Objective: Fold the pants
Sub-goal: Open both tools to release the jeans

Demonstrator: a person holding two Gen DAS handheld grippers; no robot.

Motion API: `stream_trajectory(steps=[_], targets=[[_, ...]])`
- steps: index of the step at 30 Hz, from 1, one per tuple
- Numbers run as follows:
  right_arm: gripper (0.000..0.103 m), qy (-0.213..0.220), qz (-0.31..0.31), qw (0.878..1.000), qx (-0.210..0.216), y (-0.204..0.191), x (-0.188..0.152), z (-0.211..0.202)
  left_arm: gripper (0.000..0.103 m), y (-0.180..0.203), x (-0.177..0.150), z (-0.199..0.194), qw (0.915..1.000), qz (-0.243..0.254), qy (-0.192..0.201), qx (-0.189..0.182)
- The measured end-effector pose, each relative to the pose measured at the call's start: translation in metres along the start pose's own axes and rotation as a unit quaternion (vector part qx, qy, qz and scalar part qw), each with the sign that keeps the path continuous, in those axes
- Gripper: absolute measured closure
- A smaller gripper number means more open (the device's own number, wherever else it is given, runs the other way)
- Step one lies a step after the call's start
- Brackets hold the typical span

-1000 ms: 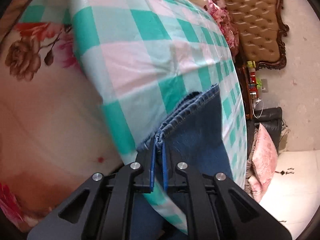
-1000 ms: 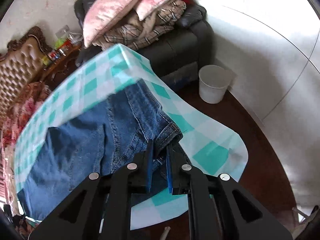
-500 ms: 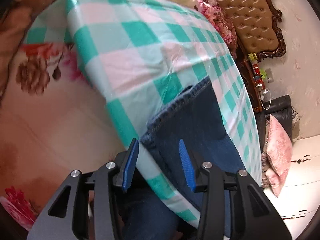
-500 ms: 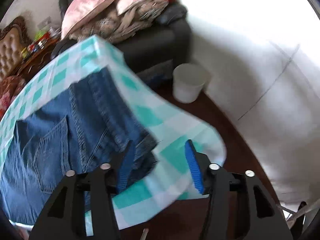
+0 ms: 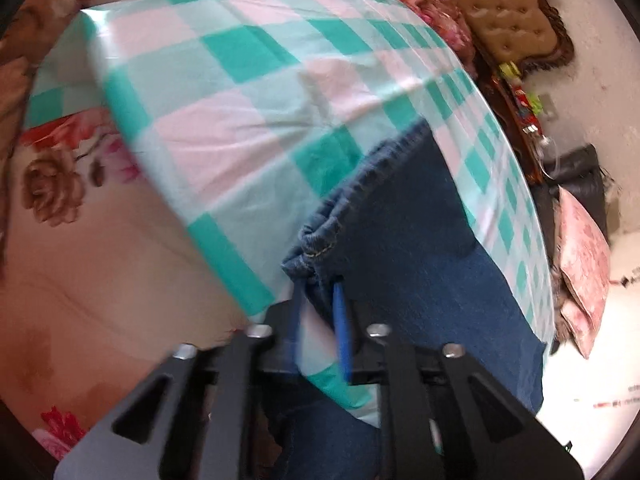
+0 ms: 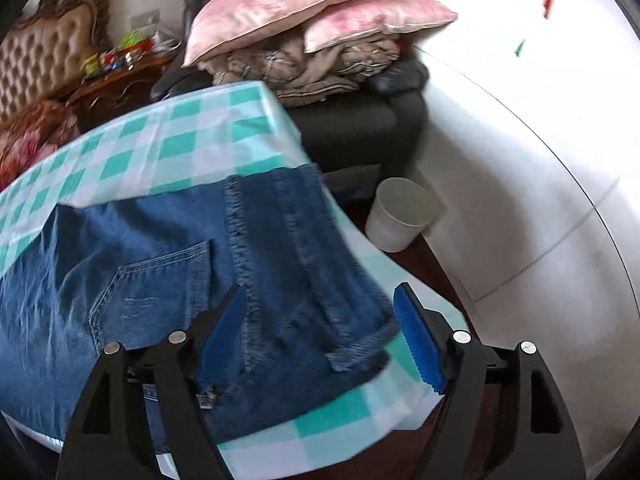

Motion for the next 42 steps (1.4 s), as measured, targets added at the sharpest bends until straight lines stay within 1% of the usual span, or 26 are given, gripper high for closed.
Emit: stream_trajectory(steps=[1, 3, 5, 6, 7, 10, 11, 12, 14, 15, 16, 17, 18, 20, 21, 24, 27, 30, 31, 33, 34, 35, 36, 38, 41, 42], targets=[[0.029, 0.001, -0.004, 1.0, 0.001, -0.004, 0.0, 0.0, 0.059, -0.008, 0.003, -0.013, 0.9994, -0.017, 0.031, 0.003], [0.028, 0.006, -0.017, 1.0, -0.007, -0.011, 0.006, 0.001, 0.059, -0.009, 0.013, -0.033, 0.9966, -0.022, 0.078, -0.012], [0.028, 0.01, -0.027, 0.999, -0.013, -0.02, 0.015, 0.004, 0.055, 0.006, 0.024, -0.043, 0.9928, 0.001, 0.119, -0.014], [0.028, 0.015, -0.037, 0.999, -0.009, -0.03, 0.024, 0.007, 0.046, 0.023, 0.029, -0.046, 0.9897, 0.029, 0.14, -0.014], [0.028, 0.019, -0.044, 0.999, -0.006, -0.039, 0.031, 0.01, 0.042, 0.045, 0.033, -0.043, 0.9861, 0.068, 0.15, -0.024], [0.027, 0.034, -0.081, 0.996, 0.028, -0.077, 0.049, 0.021, 0.042, 0.103, 0.034, -0.024, 0.9717, 0.173, 0.159, -0.025], [0.027, 0.035, -0.092, 0.994, 0.039, -0.087, 0.052, 0.028, 0.042, 0.122, 0.031, -0.014, 0.9622, 0.22, 0.159, -0.02], [0.027, 0.027, -0.103, 0.994, 0.037, -0.096, 0.053, 0.04, 0.042, 0.135, 0.029, 0.0, 0.9547, 0.256, 0.151, -0.007], [0.027, 0.013, -0.113, 0.993, 0.024, -0.1, 0.053, 0.059, 0.042, 0.147, 0.029, 0.028, 0.9465, 0.296, 0.127, 0.022], [0.027, 0.003, -0.114, 0.993, 0.011, -0.097, 0.052, 0.071, 0.051, 0.143, 0.034, 0.043, 0.9427, 0.31, 0.112, 0.05], [0.027, -0.004, -0.112, 0.994, 0.002, -0.094, 0.051, 0.079, 0.066, 0.14, 0.038, 0.048, 0.9412, 0.314, 0.107, 0.063], [0.027, -0.011, -0.106, 0.994, -0.007, -0.088, 0.051, 0.086, 0.071, 0.135, 0.045, 0.046, 0.941, 0.313, 0.112, 0.063], [0.027, -0.017, -0.097, 0.995, -0.012, -0.079, 0.049, 0.091, 0.078, 0.128, 0.054, 0.041, 0.947, 0.295, 0.111, 0.063], [0.023, -0.019, -0.08, 0.997, -0.011, -0.067, 0.046, 0.095, 0.079, 0.114, 0.062, 0.03, 0.9546, 0.26, 0.124, 0.076], [0.022, -0.017, -0.074, 0.997, -0.008, -0.062, 0.044, 0.096, 0.078, 0.111, 0.064, 0.024, 0.9538, 0.252, 0.136, 0.092], [0.022, -0.004, -0.066, 0.998, -0.002, -0.055, 0.043, 0.09, 0.077, 0.127, 0.047, 0.01, 0.9472, 0.275, 0.15, 0.071], [0.022, 0.016, -0.067, 0.998, 0.01, -0.059, 0.044, 0.086, 0.069, 0.152, 0.014, 0.017, 0.9301, 0.338, 0.138, 0.043], [0.018, -0.003, -0.072, 0.997, -0.003, -0.053, 0.042, 0.098, 0.069, 0.159, 0.002, 0.043, 0.9209, 0.366, 0.115, 0.068], [0.018, -0.004, -0.059, 0.998, 0.002, -0.047, 0.043, 0.099, 0.071, 0.154, 0.005, 0.051, 0.9208, 0.364, 0.112, 0.084], [0.018, -0.002, -0.039, 0.999, -0.007, -0.038, 0.045, 0.095, 0.071, 0.146, 0.015, 0.047, 0.9313, 0.339, 0.115, 0.066], [0.018, 0.006, -0.028, 0.999, -0.014, -0.033, 0.047, 0.089, 0.068, 0.139, 0.025, 0.043, 0.9308, 0.32, 0.133, 0.116], [0.019, 0.013, -0.023, 1.0, -0.016, -0.03, 0.048, 0.084, 0.066, 0.134, 0.03, 0.039, 0.9253, 0.311, 0.152, 0.155], [0.021, 0.02, -0.021, 1.0, -0.011, -0.031, 0.049, 0.079, 0.066, 0.134, 0.032, 0.033, 0.9273, 0.304, 0.158, 0.15], [0.021, 0.027, -0.028, 0.999, 0.015, -0.038, 0.049, 0.072, 0.065, 0.143, 0.027, 0.025, 0.9355, 0.301, 0.154, 0.104], [0.022, 0.016, -0.062, 0.998, 0.022, -0.057, 0.042, 0.078, 0.062, 0.172, 0.001, 0.022, 0.9231, 0.344, 0.157, 0.07], [0.022, 0.01, -0.064, 0.998, 0.018, -0.058, 0.04, 0.082, 0.061, 0.179, -0.006, 0.024, 0.9219, 0.35, 0.153, 0.063]])
Point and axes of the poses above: each gripper's, at about its wrist camera, not at the fingertips, and z roughly the way its jaws point, y to its right, x to its top, the point moved 4 cm from there along z, roughly the way its jaws point, and after that the axes turned 10 degrees about x, right-handed, at the moved point
